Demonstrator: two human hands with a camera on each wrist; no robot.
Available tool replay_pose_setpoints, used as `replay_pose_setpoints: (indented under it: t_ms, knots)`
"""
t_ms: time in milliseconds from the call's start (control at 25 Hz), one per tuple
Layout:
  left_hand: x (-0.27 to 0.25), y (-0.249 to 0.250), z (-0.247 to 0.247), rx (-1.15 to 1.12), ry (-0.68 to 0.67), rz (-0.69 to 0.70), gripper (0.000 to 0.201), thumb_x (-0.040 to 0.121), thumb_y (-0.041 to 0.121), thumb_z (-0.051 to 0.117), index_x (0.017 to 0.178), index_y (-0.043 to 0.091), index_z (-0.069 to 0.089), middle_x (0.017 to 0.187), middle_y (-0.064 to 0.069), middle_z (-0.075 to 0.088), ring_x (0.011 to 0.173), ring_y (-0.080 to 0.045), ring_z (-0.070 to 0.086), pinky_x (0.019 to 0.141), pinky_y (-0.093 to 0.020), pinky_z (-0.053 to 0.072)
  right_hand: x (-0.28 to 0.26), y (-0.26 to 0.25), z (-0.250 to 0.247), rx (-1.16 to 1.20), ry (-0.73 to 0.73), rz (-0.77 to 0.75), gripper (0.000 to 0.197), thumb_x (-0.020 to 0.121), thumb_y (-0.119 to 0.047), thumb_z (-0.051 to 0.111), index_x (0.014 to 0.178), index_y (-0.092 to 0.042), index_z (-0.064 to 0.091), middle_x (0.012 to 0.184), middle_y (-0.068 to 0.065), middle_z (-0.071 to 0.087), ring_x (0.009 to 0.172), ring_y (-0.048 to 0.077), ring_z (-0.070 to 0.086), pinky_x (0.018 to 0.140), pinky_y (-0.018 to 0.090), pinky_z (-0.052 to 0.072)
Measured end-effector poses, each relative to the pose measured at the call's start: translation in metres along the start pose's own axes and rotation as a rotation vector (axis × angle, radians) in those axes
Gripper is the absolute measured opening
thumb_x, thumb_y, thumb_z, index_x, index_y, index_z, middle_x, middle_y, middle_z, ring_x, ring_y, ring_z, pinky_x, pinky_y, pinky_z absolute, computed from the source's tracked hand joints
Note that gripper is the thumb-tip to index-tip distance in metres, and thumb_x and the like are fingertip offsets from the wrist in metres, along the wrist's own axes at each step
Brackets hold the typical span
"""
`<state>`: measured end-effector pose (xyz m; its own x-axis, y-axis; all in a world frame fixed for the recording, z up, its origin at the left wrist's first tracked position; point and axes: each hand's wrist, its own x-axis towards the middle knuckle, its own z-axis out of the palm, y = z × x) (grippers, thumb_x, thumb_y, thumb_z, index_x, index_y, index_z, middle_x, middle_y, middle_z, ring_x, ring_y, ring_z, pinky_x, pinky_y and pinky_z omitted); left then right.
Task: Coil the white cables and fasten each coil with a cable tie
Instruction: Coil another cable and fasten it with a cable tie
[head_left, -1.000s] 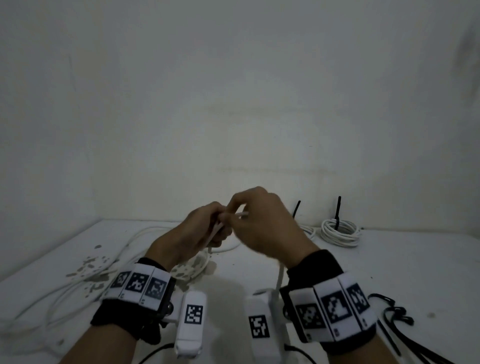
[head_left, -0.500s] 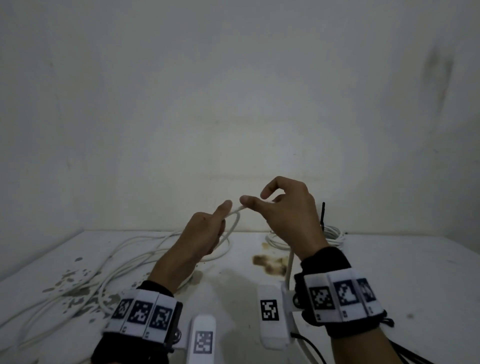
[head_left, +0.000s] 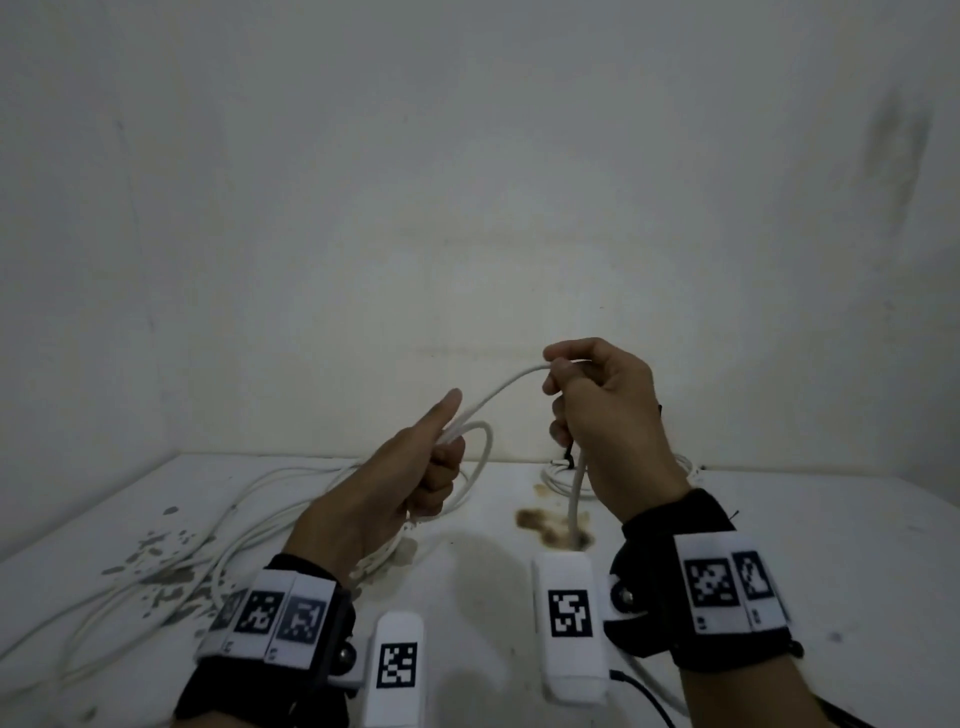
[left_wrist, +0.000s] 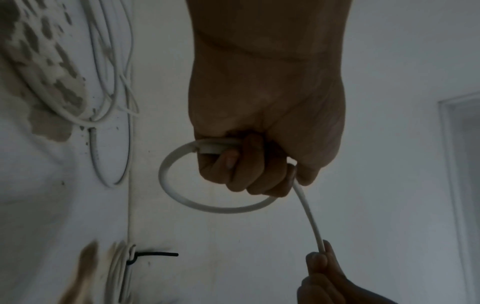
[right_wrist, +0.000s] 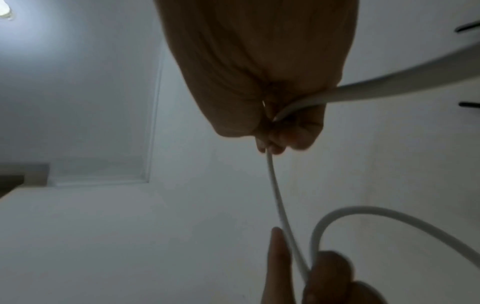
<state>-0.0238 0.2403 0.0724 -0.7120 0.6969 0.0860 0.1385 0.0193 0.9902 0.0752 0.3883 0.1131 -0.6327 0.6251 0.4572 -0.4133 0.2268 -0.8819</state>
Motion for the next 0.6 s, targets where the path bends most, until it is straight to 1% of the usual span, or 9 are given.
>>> replay_pose_setpoints:
  t_ms: [80, 200, 360, 480, 600]
  knots:
    - [0.0, -0.001, 0.001, 0.066, -0.021, -0.012, 0.057, 0.089, 0.07, 0.041, 0.069, 0.021, 0.02, 0.062, 0.001, 0.011, 0.055, -0.017, 0.007, 0.055, -0.031, 0.008, 0.002, 0.001, -0.004, 0.086, 0.062, 0.018, 0.02, 0.1, 0.0, 0.048, 0.094, -0.007, 0.066, 0.074, 0.009, 0.056, 0.045, 0.009, 0.04, 0.041, 0.023, 0.036]
    - [0.002, -0.005, 0.003, 0.09, 0.011, -0.023, 0.058, 0.088, 0.071, 0.042, 0.071, 0.021, 0.02, 0.062, 0.001, 0.012, 0.055, -0.017, 0.009, 0.053, -0.03, 0.01, 0.002, 0.002, -0.005, 0.102, 0.109, 0.006, 0.02, 0.1, 0.0, 0.049, 0.092, -0.008, 0.065, 0.073, 0.009, 0.057, 0.045, 0.009, 0.041, 0.041, 0.023, 0.036]
    - [0.003, -0.012, 0.0, 0.105, 0.072, -0.033, 0.056, 0.086, 0.072, 0.044, 0.064, 0.025, 0.023, 0.057, 0.004, 0.015, 0.051, -0.014, 0.012, 0.048, -0.025, 0.013, 0.002, 0.004, 0.0, 0.108, 0.132, 0.008, 0.02, 0.099, 0.0, 0.049, 0.091, -0.009, 0.066, 0.071, 0.008, 0.059, 0.045, 0.008, 0.041, 0.042, 0.023, 0.036]
    - [0.003, -0.015, -0.001, 0.105, 0.098, -0.023, 0.055, 0.087, 0.069, 0.047, 0.063, 0.025, 0.023, 0.056, 0.005, 0.016, 0.05, -0.013, 0.012, 0.048, -0.025, 0.014, 0.002, 0.004, 0.001, 0.116, 0.145, 0.001, 0.021, 0.099, 0.0, 0.049, 0.09, -0.01, 0.065, 0.07, 0.007, 0.06, 0.046, 0.01, 0.041, 0.043, 0.024, 0.036]
    - [0.005, -0.018, -0.002, 0.134, 0.116, -0.029, 0.057, 0.088, 0.07, 0.045, 0.062, 0.025, 0.022, 0.056, 0.004, 0.016, 0.051, -0.014, 0.013, 0.049, -0.026, 0.015, 0.001, 0.005, 0.001, 0.123, 0.158, -0.006, 0.021, 0.099, 0.0, 0.049, 0.091, -0.01, 0.065, 0.07, 0.007, 0.062, 0.049, 0.011, 0.042, 0.044, 0.025, 0.036]
